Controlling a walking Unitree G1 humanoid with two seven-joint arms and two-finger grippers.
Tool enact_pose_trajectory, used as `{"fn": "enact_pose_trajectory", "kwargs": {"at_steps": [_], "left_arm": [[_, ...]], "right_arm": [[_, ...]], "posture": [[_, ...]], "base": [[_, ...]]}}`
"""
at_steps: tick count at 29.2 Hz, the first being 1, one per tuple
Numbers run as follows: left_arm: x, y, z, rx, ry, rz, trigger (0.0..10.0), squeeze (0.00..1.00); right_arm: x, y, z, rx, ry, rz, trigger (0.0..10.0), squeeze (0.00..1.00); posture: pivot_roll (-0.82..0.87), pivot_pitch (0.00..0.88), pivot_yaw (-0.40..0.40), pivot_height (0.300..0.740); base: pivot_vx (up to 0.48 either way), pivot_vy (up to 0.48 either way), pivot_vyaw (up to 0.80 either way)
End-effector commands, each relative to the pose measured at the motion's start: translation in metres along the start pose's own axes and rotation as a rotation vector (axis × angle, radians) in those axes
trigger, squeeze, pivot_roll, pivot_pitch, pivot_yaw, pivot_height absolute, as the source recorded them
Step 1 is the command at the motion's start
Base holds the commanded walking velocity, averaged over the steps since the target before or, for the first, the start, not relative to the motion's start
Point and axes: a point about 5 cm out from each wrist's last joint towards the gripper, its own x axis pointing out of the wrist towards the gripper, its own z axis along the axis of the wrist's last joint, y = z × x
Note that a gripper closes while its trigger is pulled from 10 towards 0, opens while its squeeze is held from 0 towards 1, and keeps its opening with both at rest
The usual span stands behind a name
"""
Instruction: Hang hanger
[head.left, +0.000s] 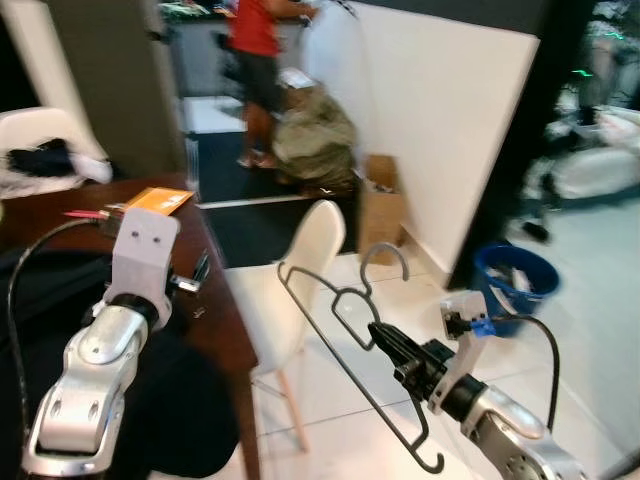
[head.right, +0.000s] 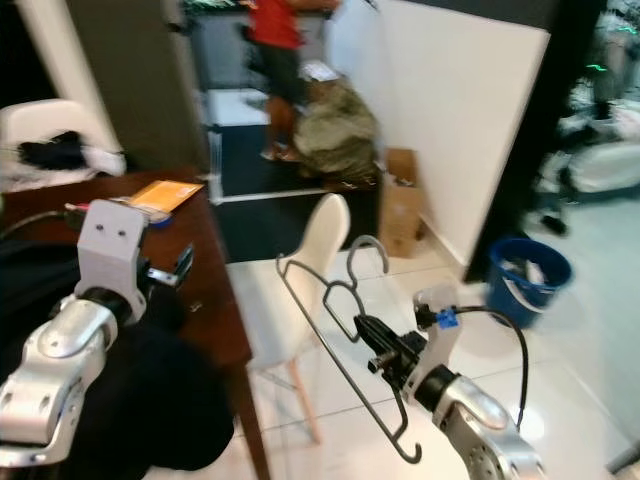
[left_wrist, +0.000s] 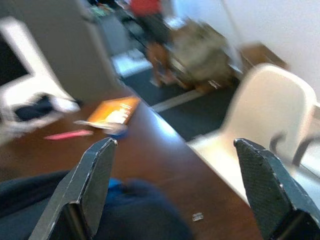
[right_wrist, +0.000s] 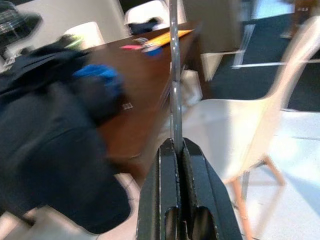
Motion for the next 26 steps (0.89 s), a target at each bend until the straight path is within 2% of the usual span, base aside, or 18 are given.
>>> {"fn": "enact_pose_trajectory", "kwargs": {"at_steps": [1,4,11,20,26], "left_arm": [[0.001,-0.003,0.005,0.015,-0.028,-0.001,10.0,0.00],[0.003,-0.010,0.012,0.020,-0.069,-0.022,10.0,0.00],[0.005,-0.019,0.017,-0.003,-0.093,-0.041,10.0,0.00],[0.010,-0.017,0.023,0.005,-0.112,-0.007,10.0,0.00],[0.013,-0.018,0.028,0.003,-0.133,-0.009,10.0,0.00]], "right_arm": [[-0.001,0.000,0.002,0.004,-0.026,0.004,10.0,0.00],[0.000,0.000,0.003,0.002,-0.027,0.008,10.0,0.00],[0.000,0.001,0.003,0.000,-0.030,0.009,10.0,0.00],[0.002,0.001,0.006,0.005,-0.047,0.017,10.0,0.00],[0.002,-0.001,0.010,0.055,-0.096,0.009,10.0,0.00]], "posture": [[0.06,0.000,-0.055,0.740],[0.06,0.000,-0.053,0.740],[0.05,0.000,-0.052,0.740],[0.05,0.000,-0.051,0.740],[0.05,0.000,-0.052,0.740]], "base": [[0.000,0.000,0.79],[0.000,0.000,0.79],[0.000,0.000,0.79],[0.000,0.000,0.79],[0.000,0.000,0.79]]}}
